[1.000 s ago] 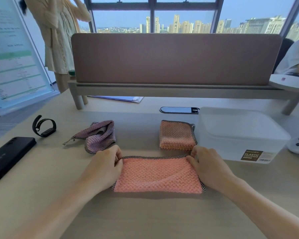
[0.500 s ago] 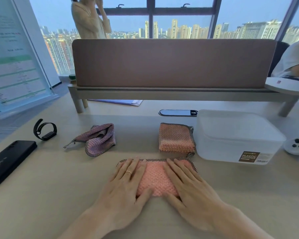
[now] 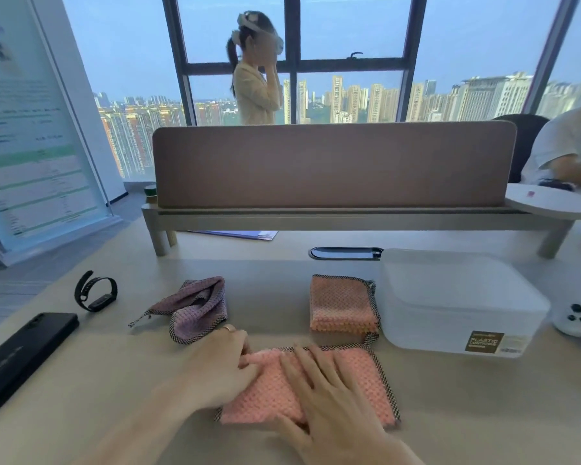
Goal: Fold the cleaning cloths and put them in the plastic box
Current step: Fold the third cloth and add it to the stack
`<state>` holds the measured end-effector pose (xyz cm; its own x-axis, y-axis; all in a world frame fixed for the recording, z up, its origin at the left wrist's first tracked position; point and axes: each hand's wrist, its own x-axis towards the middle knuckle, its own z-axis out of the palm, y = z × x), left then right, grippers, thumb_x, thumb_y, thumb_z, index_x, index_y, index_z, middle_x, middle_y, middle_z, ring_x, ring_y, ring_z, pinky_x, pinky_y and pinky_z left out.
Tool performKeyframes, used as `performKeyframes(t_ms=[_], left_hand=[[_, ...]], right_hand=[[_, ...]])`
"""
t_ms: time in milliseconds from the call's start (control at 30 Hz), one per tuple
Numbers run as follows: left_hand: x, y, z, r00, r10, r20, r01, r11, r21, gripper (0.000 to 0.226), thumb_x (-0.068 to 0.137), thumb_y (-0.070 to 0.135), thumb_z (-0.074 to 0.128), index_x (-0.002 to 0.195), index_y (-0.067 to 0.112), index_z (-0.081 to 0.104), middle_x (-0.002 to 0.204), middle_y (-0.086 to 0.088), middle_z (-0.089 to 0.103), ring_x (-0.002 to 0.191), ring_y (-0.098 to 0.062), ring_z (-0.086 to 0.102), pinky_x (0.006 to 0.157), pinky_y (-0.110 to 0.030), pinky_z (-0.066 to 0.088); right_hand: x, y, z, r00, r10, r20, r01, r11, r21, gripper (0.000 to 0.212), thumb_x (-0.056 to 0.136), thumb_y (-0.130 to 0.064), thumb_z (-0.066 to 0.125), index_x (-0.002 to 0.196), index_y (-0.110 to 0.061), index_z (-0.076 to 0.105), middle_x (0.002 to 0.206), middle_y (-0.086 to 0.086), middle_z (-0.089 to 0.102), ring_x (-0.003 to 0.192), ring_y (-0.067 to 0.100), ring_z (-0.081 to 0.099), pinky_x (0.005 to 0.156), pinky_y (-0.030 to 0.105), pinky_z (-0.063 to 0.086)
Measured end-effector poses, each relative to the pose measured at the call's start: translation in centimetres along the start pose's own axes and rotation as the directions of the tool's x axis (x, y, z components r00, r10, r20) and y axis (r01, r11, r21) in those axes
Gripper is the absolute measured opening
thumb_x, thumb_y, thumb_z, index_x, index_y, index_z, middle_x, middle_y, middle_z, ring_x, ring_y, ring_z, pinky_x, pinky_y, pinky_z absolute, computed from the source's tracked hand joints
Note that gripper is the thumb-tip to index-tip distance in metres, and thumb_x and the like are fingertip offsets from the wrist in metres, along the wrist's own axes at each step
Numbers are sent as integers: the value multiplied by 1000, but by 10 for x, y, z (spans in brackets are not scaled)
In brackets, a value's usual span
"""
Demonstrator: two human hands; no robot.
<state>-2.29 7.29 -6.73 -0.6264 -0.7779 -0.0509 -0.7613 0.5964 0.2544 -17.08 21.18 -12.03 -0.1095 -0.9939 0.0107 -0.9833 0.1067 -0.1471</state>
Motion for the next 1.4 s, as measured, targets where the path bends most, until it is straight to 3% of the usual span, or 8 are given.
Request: performKeyframes(t_ms=[167, 367, 500, 567, 667, 767, 1067, 1400], left_hand=[[11, -1, -22, 981, 45, 187, -14, 987, -161, 25, 86, 42, 69, 91, 25, 52, 84, 12, 54, 72, -7, 47, 64, -22, 36], [13, -3, -29, 994, 1, 109, 58, 840, -539, 8, 93, 35, 69, 100, 31, 67, 83, 10, 67, 78, -10, 59, 68, -27, 42], [14, 15, -41, 986, 78, 147, 39, 751, -659, 19, 101, 23, 62, 91, 16, 77, 84, 2, 75, 76, -7, 63, 67, -26, 44], [17, 32, -48, 978, 113, 176, 37, 732, -680, 24, 102, 24, 61, 91, 10, 77, 72, 7, 71, 65, -3, 62, 63, -19, 47], [26, 56, -58, 924, 229, 307, 85, 658, -748, 23, 101, 22, 62, 100, 3, 74, 80, -5, 73, 68, -12, 66, 67, -23, 55], [35, 77, -56, 822, 387, 417, 28, 705, -709, 21, 100, 8, 62, 115, -6, 65, 102, -18, 78, 86, -22, 74, 80, -29, 59], [57, 129, -13, 890, 371, 264, -280, 903, -325, 20, 101, 30, 63, 87, 19, 72, 60, 9, 68, 47, 2, 59, 49, -5, 40], [65, 109, 1, 927, 326, 184, -299, 941, -156, 13, 94, 34, 69, 92, 22, 75, 65, 15, 61, 61, 3, 56, 56, -14, 37]], right_hand=[[2, 2, 5, 996, 63, 67, -64, 998, 14, 85, 91, -79, 23, 137, -21, 64, 138, 4, 66, 125, 27, 64, 107, 48, 21], [0, 2, 2, 998, 57, -11, -57, 998, -14, 85, 90, -81, 26, 140, -22, 60, 140, 3, 64, 127, 26, 63, 110, 48, 18], [-11, 2, -21, 996, -53, -78, 60, 994, 96, 90, 91, -80, 22, 162, -29, 1, 170, -7, -5, 157, 15, -10, 125, 45, -7], [-20, 5, -33, 995, -28, -99, 56, 953, 298, 92, 90, -80, 30, 161, -34, -6, 166, -18, -17, 152, 3, -23, 126, 35, -7], [-39, 9, -49, 958, 137, -252, 42, 801, 597, 98, 76, -89, 43, 157, -37, 25, 160, -23, 27, 147, -5, 23, 120, 26, 28], [-53, 20, -57, 895, 384, -226, -28, 555, 831, 74, 64, -78, 68, 126, -40, 58, 106, -15, 71, 95, -1, 67, 78, 17, 54], [-61, 58, -57, 847, 531, 25, -288, 419, 861, 5, 85, -19, 78, 85, -19, 72, 66, 0, 77, 45, 15, 68, 49, 26, 54], [-65, 69, -51, 806, 591, 6, -324, 434, 840, 15, 89, -20, 75, 76, -13, 73, 50, 1, 67, 34, 6, 53, 39, 19, 42]])
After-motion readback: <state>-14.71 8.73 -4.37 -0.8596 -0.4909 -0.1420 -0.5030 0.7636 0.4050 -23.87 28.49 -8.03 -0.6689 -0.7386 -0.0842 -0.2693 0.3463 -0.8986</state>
